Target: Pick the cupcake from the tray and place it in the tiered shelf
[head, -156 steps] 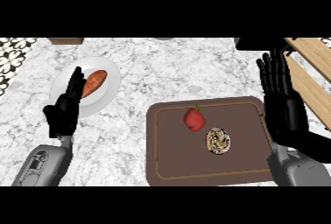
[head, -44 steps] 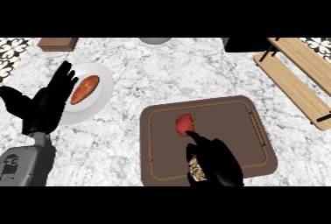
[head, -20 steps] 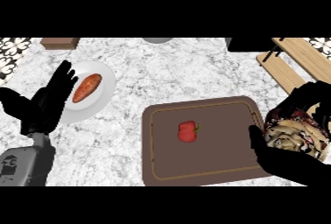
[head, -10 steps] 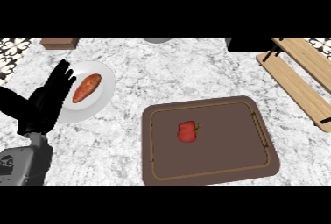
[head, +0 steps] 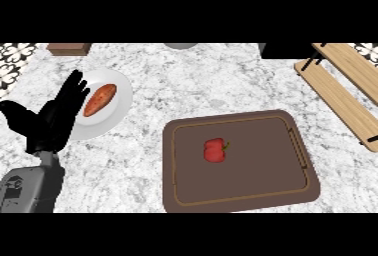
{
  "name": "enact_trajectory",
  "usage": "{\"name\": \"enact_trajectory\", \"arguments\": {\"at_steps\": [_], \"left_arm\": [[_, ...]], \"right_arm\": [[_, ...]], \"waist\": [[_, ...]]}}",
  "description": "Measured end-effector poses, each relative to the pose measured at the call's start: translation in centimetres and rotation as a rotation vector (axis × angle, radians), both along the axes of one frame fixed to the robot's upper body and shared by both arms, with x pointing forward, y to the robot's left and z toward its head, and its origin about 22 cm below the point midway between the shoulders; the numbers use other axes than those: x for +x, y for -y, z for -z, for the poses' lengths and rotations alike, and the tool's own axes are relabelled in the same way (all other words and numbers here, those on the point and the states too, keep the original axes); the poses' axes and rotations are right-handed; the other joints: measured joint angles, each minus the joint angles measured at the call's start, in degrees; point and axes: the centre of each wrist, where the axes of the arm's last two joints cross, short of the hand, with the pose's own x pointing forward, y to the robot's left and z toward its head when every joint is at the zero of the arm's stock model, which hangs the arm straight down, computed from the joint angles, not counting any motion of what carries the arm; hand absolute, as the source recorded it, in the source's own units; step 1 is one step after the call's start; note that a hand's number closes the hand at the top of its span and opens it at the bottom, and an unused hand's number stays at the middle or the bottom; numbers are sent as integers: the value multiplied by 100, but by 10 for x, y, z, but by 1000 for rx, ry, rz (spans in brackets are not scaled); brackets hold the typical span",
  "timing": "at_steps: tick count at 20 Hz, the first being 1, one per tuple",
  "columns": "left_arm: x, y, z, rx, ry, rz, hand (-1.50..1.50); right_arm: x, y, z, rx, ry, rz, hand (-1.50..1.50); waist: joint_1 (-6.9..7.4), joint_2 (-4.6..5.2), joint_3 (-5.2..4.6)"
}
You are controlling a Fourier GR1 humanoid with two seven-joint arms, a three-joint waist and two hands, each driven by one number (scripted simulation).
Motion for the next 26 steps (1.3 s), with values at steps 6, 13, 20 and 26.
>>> {"name": "enact_trajectory", "arguments": {"at_steps": [6, 13, 20, 26], "left_arm": [[-2, 7, -5, -5, -2, 2, 0], [-3, 7, -10, 0, 1, 7, 0], [-2, 3, -9, -8, -2, 10, 0], [-1, 4, -5, -7, 0, 17, 0]], "right_arm": [[6, 44, 16, 6, 6, 6, 150], [14, 83, 33, 5, 4, 7, 150], [30, 105, 44, 36, 12, 107, -150], [38, 130, 57, 59, 105, 178, -150]], "waist": [[9, -3, 1], [18, -1, 0], [51, -5, -28], [65, 3, -15]]}}
